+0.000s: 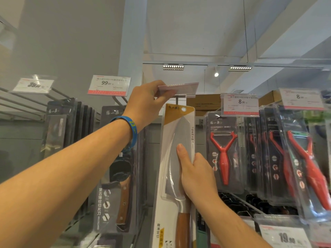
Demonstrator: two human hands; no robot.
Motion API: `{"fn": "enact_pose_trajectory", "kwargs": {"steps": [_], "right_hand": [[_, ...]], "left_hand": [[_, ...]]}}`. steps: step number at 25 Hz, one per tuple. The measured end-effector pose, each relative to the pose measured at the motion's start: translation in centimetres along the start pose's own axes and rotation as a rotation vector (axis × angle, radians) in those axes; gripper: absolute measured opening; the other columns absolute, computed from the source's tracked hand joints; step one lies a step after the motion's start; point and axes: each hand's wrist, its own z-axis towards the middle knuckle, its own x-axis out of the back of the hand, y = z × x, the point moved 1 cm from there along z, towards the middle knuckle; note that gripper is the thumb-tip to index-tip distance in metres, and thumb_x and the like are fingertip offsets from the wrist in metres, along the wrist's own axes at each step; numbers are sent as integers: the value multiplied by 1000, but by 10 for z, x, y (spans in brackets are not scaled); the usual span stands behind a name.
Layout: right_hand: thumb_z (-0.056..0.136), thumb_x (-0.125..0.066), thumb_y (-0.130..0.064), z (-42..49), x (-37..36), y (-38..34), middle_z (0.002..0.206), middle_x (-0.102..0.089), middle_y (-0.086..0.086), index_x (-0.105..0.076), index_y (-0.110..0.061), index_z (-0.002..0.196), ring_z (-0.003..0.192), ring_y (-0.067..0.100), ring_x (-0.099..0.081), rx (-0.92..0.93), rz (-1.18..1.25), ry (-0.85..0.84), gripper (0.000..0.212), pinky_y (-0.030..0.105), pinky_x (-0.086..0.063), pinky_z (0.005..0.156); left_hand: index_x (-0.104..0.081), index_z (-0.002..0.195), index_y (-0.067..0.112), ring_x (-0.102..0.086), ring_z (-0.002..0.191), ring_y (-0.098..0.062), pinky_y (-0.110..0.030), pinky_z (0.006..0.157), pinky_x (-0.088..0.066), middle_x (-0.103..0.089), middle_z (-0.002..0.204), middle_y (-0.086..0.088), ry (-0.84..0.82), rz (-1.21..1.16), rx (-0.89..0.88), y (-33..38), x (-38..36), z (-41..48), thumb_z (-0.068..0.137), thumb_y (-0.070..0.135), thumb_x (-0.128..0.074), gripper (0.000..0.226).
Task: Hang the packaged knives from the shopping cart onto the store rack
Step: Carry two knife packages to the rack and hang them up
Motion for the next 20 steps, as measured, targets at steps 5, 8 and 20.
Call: {"fn": "enact_pose_trajectory", "kwargs": {"steps": [5,8,20], "right_hand": [[92,-37,-77,1,-4,0,87,-63,2,-55,-17,89,79,19,-61,17,-43,-30,63,35,-48,67],[92,-38,-77,3,4,6,88,-65,0,-58,-18,90,81,18,-63,-16,9,-12,62,38,-53,74],[93,-34,-76,1,12,-2,96,-66,2,-57,-17,97,90,22,-65,0,-68,-80,63,49,-56,87]], "left_hand": [[-63,92,25,-55,75,0,-9,59,-38,-63,82,12,25,-16,14,1,-4,-1,95,47,-58,23],[-63,91,25,-54,72,-1,-7,56,-37,-63,80,14,26,-23,22,1,-4,-2,95,47,-59,22],[-67,96,20,-56,74,-9,-26,62,-46,-65,81,8,23,13,36,3,-6,1,94,50,-58,31]]}}
